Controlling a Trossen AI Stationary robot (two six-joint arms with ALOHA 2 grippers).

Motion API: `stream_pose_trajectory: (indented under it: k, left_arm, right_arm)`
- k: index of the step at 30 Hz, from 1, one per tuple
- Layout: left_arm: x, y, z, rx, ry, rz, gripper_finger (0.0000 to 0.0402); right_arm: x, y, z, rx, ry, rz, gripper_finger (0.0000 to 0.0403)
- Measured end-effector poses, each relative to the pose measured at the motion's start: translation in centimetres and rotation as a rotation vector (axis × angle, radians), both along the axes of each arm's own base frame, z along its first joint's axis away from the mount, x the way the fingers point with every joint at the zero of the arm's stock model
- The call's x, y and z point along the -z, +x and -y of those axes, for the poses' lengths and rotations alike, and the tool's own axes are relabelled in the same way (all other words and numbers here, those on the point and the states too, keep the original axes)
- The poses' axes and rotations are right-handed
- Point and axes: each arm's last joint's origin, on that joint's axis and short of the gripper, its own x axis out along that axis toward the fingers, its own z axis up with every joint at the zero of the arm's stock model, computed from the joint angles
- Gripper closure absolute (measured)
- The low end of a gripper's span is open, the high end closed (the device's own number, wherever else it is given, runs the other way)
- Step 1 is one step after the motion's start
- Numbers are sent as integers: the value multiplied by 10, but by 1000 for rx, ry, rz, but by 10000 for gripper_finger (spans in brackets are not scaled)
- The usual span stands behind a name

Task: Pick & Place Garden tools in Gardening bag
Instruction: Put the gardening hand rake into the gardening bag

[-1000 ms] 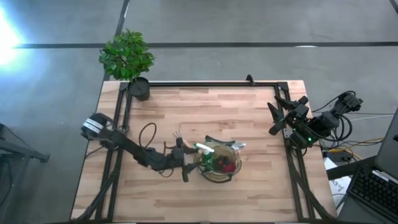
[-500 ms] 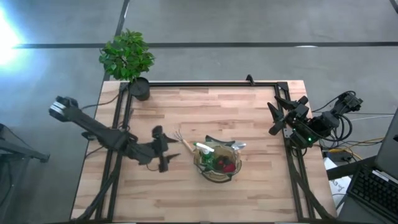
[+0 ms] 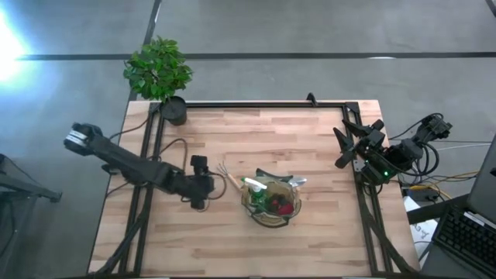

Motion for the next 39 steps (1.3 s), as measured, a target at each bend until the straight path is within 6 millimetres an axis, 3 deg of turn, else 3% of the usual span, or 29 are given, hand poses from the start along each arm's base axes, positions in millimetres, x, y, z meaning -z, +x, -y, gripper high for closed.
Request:
stream_pose_trajectory:
  k: [9,15,19,26,35,39]
  left_arm:
    - [7,11,-47,-379,-146,-36,187]
    - [6,14,-82,-569,-506,-8,210]
    - [5,17,-96,-577,-657,20,217]
    - [12,14,-109,-652,-659,-5,225]
    - [40,24,-118,-681,-606,-124,225]
    - [38,29,-121,-500,-527,-169,225]
  right_arm:
    - [0,0,0,0,1,2,213]
    - [0,0,0,0,1,1,213]
    - [1,1,-1,0,-4,-6,213]
    - [2,3,-2,0,-12,-17,213]
    - [2,3,-2,0,-11,-15,213]
    - [2,3,-2,0,-11,-15,213]
